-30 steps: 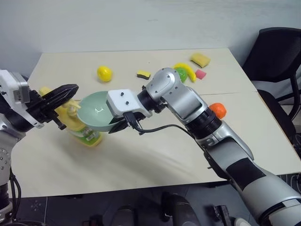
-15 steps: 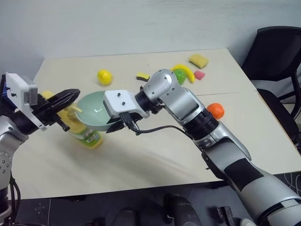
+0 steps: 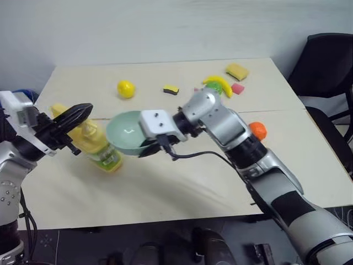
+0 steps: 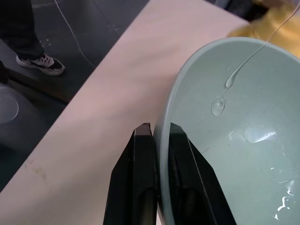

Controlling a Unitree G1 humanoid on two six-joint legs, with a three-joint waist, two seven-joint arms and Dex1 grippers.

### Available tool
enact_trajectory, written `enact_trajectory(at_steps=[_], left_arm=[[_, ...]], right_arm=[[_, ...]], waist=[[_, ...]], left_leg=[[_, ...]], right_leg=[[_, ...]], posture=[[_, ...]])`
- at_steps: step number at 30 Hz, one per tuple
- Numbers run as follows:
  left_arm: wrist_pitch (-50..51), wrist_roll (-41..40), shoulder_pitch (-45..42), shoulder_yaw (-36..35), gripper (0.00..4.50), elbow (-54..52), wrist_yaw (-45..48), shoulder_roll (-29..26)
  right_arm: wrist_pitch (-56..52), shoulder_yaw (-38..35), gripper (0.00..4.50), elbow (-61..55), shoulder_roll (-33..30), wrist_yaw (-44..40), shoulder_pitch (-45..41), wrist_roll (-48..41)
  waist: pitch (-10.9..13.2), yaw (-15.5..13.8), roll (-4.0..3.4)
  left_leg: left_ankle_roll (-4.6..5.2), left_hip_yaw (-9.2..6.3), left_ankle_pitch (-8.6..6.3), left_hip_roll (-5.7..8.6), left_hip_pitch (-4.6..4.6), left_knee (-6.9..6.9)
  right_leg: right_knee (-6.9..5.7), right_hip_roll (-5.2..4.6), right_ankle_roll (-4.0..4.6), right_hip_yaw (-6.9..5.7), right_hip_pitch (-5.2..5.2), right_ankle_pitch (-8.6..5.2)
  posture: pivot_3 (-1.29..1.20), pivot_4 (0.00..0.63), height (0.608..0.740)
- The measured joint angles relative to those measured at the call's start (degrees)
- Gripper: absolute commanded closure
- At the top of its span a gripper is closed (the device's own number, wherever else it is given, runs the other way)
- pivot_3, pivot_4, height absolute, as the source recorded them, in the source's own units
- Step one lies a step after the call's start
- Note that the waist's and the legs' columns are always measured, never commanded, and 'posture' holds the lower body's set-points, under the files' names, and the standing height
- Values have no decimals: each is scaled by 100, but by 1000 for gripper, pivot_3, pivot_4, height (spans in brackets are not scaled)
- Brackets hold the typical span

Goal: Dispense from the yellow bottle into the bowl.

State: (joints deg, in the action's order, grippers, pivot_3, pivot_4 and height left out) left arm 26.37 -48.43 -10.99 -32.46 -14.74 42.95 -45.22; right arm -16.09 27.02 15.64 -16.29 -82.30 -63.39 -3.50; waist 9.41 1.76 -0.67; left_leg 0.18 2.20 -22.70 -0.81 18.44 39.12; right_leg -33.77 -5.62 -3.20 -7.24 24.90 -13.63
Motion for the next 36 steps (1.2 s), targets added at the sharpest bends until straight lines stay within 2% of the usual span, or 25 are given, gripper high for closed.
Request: enact_trajectory(at_steps=[3,6,11,15,16,18,22,27,29,32,36], left_arm=[[3,-218,119,-234,4450,-95,489,-182],[110,-355,676,-246,4450,-584,955,-279],[99,-249,1739,134,4450,-1449,1420,-192],[-207,216,2218,495,4450,-1692,1538,-26],[-370,444,2286,646,4500,-1663,1534,59],[-657,821,2281,840,4500,-1528,1461,271],[-1117,1364,2462,909,3269,-976,1328,548],[-2357,2339,2745,1101,1701,-118,1372,831],[-2767,2636,2788,1109,1092,181,1291,865],[-3249,3022,2938,1082,1092,648,1104,913],[-3508,3330,2984,1123,1092,978,885,928]], right_arm=[[401,-141,4500,72,-484,9,417,17],[672,-264,4500,342,-780,8,923,26],[2063,-262,4500,1636,-918,289,1507,361],[3155,-302,4500,2471,-913,686,1531,587],[3388,-340,3858,2583,-919,739,1543,590],[3701,-439,3310,2619,-954,726,1595,551],[3912,-835,1882,2035,-1204,447,2185,33],[3471,-1894,151,263,-1766,348,3761,-1298],[3200,-2275,0,-206,-1947,561,4317,-1572],[2896,-2974,0,-865,-2130,939,5355,-1964],[2793,-3544,0,-1249,-2222,997,6165,-2387]], waist=[[-1,4,8],[1,17,7],[38,38,15],[65,32,9],[66,22,8],[67,4,8],[67,-34,9],[67,-88,11],[67,-151,11],[68,-186,10],[69,-197,11]], left_leg=[[8,1,-9,3,8,0],[15,7,-15,3,9,-2],[7,13,-7,-1,-9,1],[-5,18,4,-2,-31,3],[-6,18,5,-5,-30,3],[-5,18,5,-6,-28,3],[8,7,-2,-8,-16,2],[36,9,-20,-6,-13,3],[39,11,-26,-6,-17,3],[56,14,-43,-8,-18,2],[76,18,-49,-9,-22,2]], right_leg=[[4,-1,-1,-5,8,0],[20,0,-1,-9,4,0],[29,3,-2,-13,-24,1],[22,5,11,-6,-30,-1],[21,8,12,-7,-29,-1],[17,8,13,-7,-26,-1],[16,5,9,-17,-29,1],[48,-7,-2,-20,-41,8],[71,-8,-2,-19,-41,8],[70,-8,-2,-16,-40,7],[63,-11,5,-11,-40,14]], posture=[[0,150,740],[0,150,740],[0,150,740],[0,150,740],[0,150,740],[0,150,740],[0,150,740],[0,150,740],[0,150,740],[0,150,740],[0,150,740]])
